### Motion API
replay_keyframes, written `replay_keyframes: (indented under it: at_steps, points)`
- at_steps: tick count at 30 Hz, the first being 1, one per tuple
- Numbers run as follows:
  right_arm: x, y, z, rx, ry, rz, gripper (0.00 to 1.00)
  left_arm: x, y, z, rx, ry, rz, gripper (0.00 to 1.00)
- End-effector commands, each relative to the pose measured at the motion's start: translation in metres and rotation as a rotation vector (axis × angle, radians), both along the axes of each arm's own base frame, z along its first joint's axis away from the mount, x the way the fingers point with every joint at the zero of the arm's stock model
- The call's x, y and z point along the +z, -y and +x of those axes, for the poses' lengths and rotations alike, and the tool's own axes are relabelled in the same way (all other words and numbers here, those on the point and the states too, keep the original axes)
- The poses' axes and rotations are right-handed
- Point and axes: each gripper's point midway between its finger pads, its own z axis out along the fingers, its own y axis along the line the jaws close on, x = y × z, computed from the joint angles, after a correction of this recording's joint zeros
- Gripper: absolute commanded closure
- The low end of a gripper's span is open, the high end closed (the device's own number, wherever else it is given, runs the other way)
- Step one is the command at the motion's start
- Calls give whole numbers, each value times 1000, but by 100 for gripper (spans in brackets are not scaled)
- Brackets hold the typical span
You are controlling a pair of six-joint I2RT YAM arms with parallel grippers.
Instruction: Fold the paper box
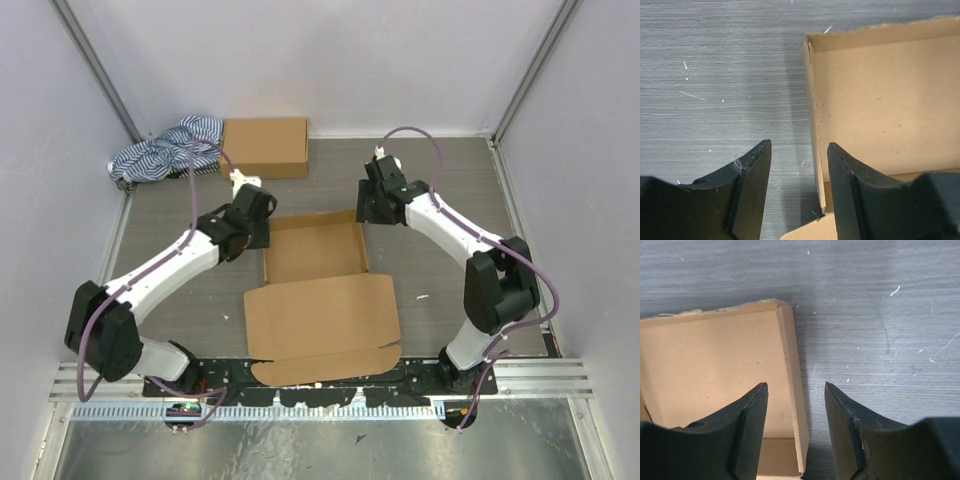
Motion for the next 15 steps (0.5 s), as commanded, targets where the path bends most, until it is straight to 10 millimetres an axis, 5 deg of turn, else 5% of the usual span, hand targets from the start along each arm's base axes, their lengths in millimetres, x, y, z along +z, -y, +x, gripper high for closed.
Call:
replay_keyframes:
  at_steps: [1, 9, 12, 15]
  points:
    - [26, -9, 17, 91, 84, 39, 45, 18, 8, 2, -30, 70, -177, 45]
    - [100, -80, 39, 609, 354, 153, 44, 33, -12, -32, -33, 121, -230, 46]
    - [101, -110, 42, 769, 343, 157, 39, 36, -23, -41, -12, 145, -236, 46]
    - [77, -139, 46, 889, 290, 72, 38, 39, -29, -49, 1, 156, -246, 46]
